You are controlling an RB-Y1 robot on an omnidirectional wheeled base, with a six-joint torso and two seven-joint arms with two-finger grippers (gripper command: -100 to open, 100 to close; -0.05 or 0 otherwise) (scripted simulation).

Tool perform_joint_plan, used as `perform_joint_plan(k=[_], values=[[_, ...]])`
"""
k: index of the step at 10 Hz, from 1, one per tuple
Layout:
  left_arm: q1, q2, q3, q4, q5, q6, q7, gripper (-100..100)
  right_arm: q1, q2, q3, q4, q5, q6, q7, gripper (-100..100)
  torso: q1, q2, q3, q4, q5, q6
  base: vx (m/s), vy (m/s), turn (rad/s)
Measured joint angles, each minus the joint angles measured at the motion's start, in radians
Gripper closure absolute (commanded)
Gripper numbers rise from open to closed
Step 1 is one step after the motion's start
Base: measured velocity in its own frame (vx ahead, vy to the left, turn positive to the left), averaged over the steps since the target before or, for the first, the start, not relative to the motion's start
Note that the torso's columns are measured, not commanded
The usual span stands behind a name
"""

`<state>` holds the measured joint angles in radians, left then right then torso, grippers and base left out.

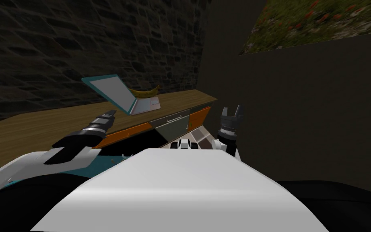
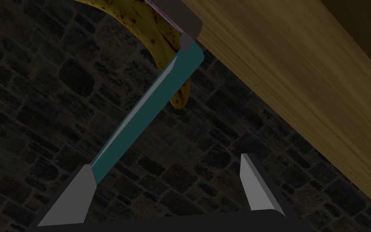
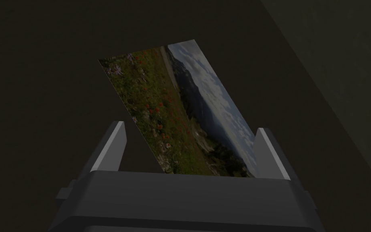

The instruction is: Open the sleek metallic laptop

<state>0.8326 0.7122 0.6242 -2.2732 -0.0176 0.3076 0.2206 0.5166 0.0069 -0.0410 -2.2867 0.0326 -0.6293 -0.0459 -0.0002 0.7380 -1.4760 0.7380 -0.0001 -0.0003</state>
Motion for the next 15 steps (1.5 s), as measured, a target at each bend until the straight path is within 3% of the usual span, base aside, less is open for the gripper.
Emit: perform_joint_plan(k=[7,9,10,11,15], values=[[0.068,0.165,0.127,0.043,0.017,0.139,0.041,-100,0.000,0.000,0.000,0.000,0.000,0.000,0.000,0,0.000,0.000,0.000,0.000,0.000,0.000,0.014,-0.013,-0.143],[0.073,0.171,0.135,0.040,0.021,0.147,0.044,-100,0.000,0.000,0.000,0.000,0.000,0.000,0.000,0,0.004,-0.003,-0.002,-0.001,0.001,0.000,0.073,0.052,-0.015],[0.074,0.172,0.136,0.039,0.021,0.148,0.045,100,0.000,0.000,0.000,0.000,0.000,0.000,0.000,0,0.002,-0.001,-0.001,-0.001,0.001,0.000,0.008,0.007,0.000],[0.073,0.172,0.136,0.039,0.021,0.148,0.045,100,0.000,0.000,0.000,0.000,0.000,0.000,0.000,0,-0.001,0.002,0.001,0.001,0.000,0.000,0.025,-0.021,0.021],[0.144,0.209,0.139,0.014,-0.062,0.180,-0.024,100,0.000,0.000,0.000,0.000,0.000,0.000,0.000,0,-0.004,-0.001,-0.001,0.000,-0.002,0.002,0.051,-0.054,0.010]])
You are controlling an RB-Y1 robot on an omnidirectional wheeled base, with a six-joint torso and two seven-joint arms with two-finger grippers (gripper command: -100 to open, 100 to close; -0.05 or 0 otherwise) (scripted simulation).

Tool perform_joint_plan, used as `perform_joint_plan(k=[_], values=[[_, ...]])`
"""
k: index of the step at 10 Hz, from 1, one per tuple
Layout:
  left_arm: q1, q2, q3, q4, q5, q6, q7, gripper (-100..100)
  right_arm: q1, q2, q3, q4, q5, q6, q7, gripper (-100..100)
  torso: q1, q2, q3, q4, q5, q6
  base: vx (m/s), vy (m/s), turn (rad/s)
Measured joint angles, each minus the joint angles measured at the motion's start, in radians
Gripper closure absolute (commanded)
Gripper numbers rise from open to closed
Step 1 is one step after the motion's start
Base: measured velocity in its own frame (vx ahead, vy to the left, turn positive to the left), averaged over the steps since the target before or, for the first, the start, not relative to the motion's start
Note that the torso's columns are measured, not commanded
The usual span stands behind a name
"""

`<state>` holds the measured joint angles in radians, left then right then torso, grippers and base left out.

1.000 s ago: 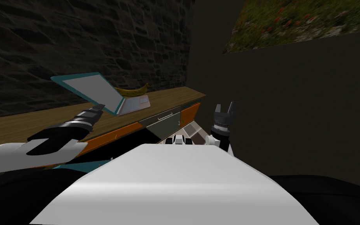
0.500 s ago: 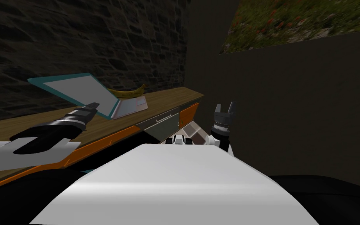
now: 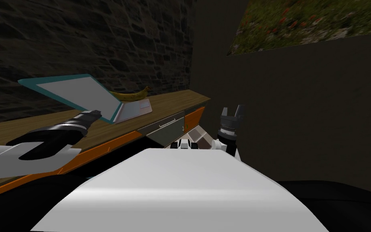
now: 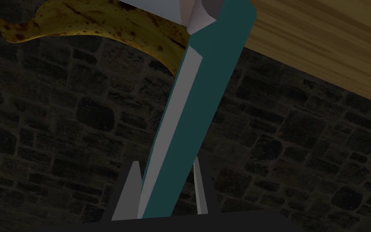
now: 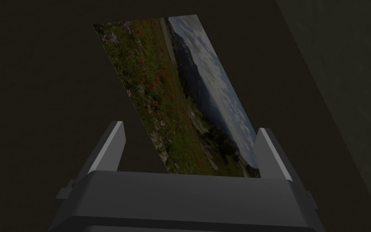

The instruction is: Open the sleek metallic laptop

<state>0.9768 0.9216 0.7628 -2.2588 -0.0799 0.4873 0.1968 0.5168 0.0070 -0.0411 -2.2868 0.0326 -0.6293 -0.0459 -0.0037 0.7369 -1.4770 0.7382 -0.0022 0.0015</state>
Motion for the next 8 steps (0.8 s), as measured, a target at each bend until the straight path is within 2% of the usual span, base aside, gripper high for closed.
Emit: perform_joint_plan(k=[3,4,8], values=[[0.054,0.034,0.004,-0.020,-0.063,0.025,-0.055,100,0.000,0.000,0.000,0.000,0.000,0.000,0.000,0,0.002,0.002,0.001,0.001,0.001,0.000,0.034,-0.042,0.007],[0.056,0.035,0.004,-0.021,-0.065,0.027,-0.058,100,0.000,0.000,0.000,0.000,0.000,0.000,0.000,0,0.004,0.003,0.002,0.001,0.002,0.000,0.022,-0.031,-0.024],[0.087,0.049,-0.016,-0.004,-0.164,0.052,-0.129,100,0.000,0.000,0.000,0.000,0.000,0.000,0.000,0,0.000,-0.003,0.000,-0.003,0.005,0.003,0.027,-0.040,-0.021]])
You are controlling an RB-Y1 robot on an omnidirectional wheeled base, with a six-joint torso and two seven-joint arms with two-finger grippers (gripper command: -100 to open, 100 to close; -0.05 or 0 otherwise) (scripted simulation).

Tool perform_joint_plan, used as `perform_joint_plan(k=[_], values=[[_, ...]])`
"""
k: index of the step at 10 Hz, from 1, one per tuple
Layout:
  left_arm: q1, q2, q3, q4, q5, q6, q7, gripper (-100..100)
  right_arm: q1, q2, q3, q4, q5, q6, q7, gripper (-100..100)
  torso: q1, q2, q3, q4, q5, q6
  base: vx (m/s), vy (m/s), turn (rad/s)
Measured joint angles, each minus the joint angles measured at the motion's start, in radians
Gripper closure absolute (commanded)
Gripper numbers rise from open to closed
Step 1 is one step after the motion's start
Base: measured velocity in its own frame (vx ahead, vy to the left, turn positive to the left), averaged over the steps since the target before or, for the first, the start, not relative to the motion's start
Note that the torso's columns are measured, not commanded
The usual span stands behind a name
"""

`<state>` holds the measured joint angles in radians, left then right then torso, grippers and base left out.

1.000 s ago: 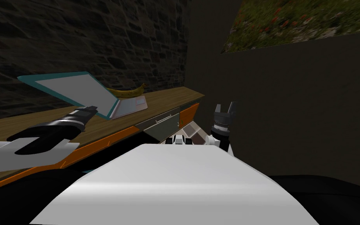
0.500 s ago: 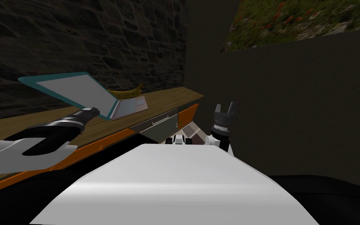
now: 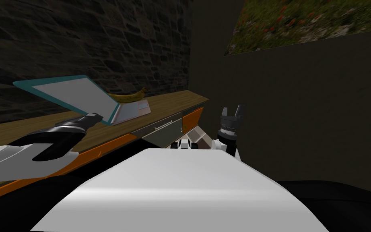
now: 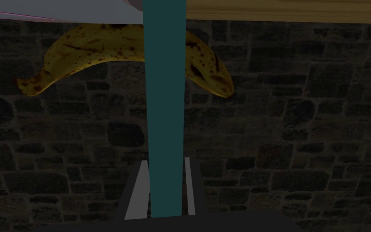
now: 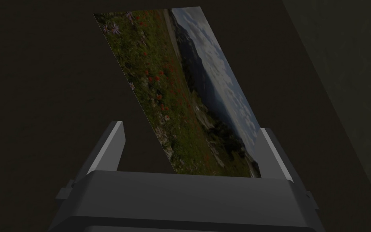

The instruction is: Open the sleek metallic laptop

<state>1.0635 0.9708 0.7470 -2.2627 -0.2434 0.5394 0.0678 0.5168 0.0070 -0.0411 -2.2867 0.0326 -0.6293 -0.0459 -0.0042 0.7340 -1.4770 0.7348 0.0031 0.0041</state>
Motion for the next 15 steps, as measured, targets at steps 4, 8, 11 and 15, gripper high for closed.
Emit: perform_joint_plan(k=[4,8,11,15], values=[[0.027,0.016,-0.022,0.015,-0.089,0.020,-0.066,100,0.000,0.000,0.000,0.000,0.000,0.000,0.000,0,0.001,-0.004,-0.002,-0.003,0.003,0.003,0.023,-0.033,-0.027],[0.025,0.021,-0.057,0.055,-0.173,0.039,-0.125,100,0.000,0.000,0.000,0.000,0.000,0.000,0.000,0,0.008,-0.004,-0.002,-0.002,0.005,0.001,0.010,-0.043,-0.064],[0.021,0.025,-0.093,0.104,-0.249,0.045,-0.184,100,0.000,0.000,0.000,0.000,0.000,0.000,0.000,0,0.012,-0.005,-0.001,-0.004,0.011,0.001,0.014,-0.054,-0.081],[0.023,0.028,-0.144,0.159,-0.345,0.050,-0.259,100,0.000,0.000,0.000,0.000,0.000,0.000,0.000,0,0.016,-0.005,0.000,-0.004,0.014,0.000,0.012,-0.053,-0.070]])
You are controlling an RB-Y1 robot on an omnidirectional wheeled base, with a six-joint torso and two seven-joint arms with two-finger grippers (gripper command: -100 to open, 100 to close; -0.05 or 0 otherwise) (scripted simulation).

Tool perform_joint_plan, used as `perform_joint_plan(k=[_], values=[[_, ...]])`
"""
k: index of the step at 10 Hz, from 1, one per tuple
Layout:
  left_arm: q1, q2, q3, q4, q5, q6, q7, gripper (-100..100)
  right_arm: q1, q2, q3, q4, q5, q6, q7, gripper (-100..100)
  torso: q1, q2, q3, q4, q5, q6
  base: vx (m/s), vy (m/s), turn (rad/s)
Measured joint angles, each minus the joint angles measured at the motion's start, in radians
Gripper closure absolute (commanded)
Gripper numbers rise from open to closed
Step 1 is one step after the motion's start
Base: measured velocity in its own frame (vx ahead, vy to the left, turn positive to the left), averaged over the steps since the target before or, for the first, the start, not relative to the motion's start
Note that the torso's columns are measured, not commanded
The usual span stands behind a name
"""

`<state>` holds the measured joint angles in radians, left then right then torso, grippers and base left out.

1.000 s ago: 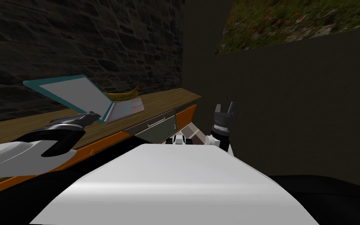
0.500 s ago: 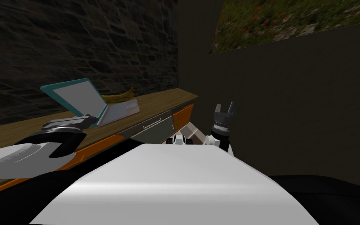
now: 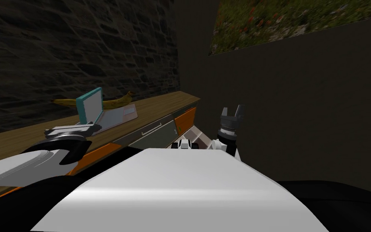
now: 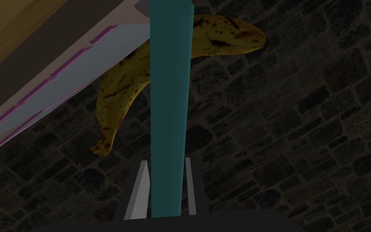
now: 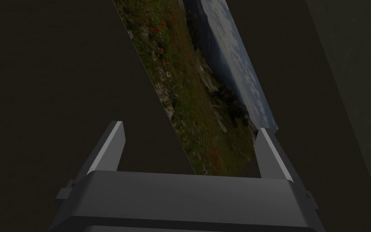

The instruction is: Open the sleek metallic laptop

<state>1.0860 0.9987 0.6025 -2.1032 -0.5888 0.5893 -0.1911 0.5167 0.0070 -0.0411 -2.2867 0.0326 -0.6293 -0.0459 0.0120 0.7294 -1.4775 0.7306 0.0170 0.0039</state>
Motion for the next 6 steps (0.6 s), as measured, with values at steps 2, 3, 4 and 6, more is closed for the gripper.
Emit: perform_joint_plan(k=[2,3,4,6], values=[[-0.008,-0.002,-0.021,0.014,-0.034,0.010,-0.021,100,0.000,0.000,0.000,0.000,0.000,0.000,0.000,0,0.001,0.003,0.000,0.004,-0.007,-0.001,-0.010,-0.030,-0.117],[-0.014,-0.010,-0.043,0.032,-0.072,0.018,-0.041,100,0.000,0.000,0.000,0.000,0.000,0.000,0.000,0,0.002,0.003,0.000,0.004,-0.006,-0.003,-0.008,-0.026,-0.073],[-0.017,-0.012,-0.062,0.048,-0.100,0.025,-0.060,100,0.000,0.000,0.000,0.000,0.000,0.000,0.000,0,0.003,0.004,0.000,0.004,-0.007,-0.003,-0.003,-0.024,-0.096],[-0.013,-0.015,-0.091,0.067,-0.144,0.043,-0.097,-100,0.000,0.000,0.000,0.000,0.000,0.000,0.000,0,0.002,0.005,0.000,0.005,-0.008,-0.004,0.013,-0.010,0.039]])
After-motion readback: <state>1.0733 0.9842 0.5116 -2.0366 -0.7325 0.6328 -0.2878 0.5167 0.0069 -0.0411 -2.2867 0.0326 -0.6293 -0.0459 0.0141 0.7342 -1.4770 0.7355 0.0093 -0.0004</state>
